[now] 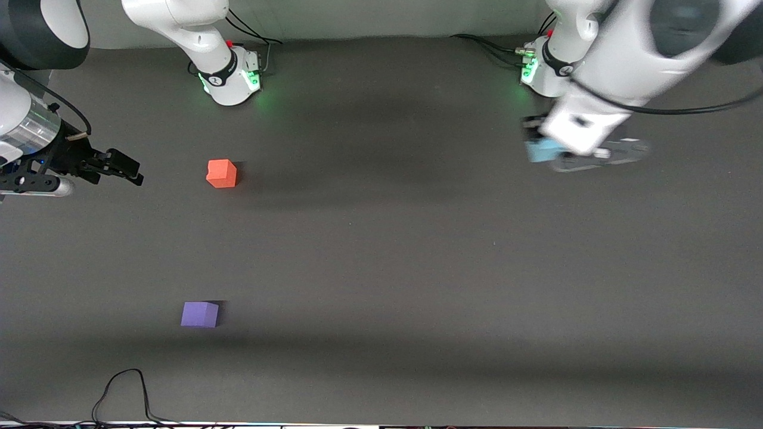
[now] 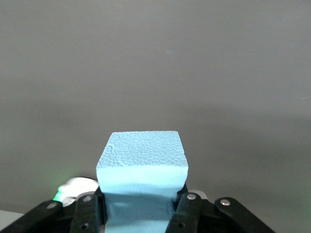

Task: Place blue block between orange and purple blocks
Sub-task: 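Carry the blue block with the left gripper toward the table middle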

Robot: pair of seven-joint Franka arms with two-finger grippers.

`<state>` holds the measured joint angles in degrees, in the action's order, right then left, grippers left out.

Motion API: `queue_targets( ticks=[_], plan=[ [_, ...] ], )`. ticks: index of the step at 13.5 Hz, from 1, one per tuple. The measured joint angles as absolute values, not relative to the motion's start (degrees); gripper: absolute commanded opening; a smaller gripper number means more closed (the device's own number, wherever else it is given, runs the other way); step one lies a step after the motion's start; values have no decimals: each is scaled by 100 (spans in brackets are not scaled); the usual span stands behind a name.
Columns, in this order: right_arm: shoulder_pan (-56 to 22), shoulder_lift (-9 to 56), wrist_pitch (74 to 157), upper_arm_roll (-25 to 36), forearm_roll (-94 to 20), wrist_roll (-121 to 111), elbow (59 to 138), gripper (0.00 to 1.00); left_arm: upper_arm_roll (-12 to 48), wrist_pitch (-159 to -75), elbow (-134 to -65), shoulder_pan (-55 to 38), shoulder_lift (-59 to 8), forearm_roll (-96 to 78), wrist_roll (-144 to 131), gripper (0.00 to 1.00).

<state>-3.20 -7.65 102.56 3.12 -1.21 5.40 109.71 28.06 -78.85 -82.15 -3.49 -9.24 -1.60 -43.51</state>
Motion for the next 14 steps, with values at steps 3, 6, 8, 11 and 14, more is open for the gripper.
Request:
queue_targets(
  ticks=[3, 6, 8, 11, 14],
  plan=[
    [-324, -770, 10260, 308, -121, 540, 10995, 100, 2896, -8256, -6949, -1543, -2237, 117, -5951, 41],
    [-326, -772, 10291, 309, -121, 540, 11024, 100, 2868, -9193, -6489, -2344, -3309, 532, -6326, 45],
    [-326, -774, 10318, 309, -121, 540, 11029, 100, 2784, -9777, -6436, -2695, -3891, 833, -6410, 46],
    [-326, -774, 10332, 309, -121, 540, 11039, 100, 2346, -10419, -6390, -3241, -4611, 983, -6483, 47],
    [-327, -775, 10353, 309, -121, 540, 11077, 100, 1784, -10991, -6396, -3855, -5184, 996, -6515, 47]
  ],
)
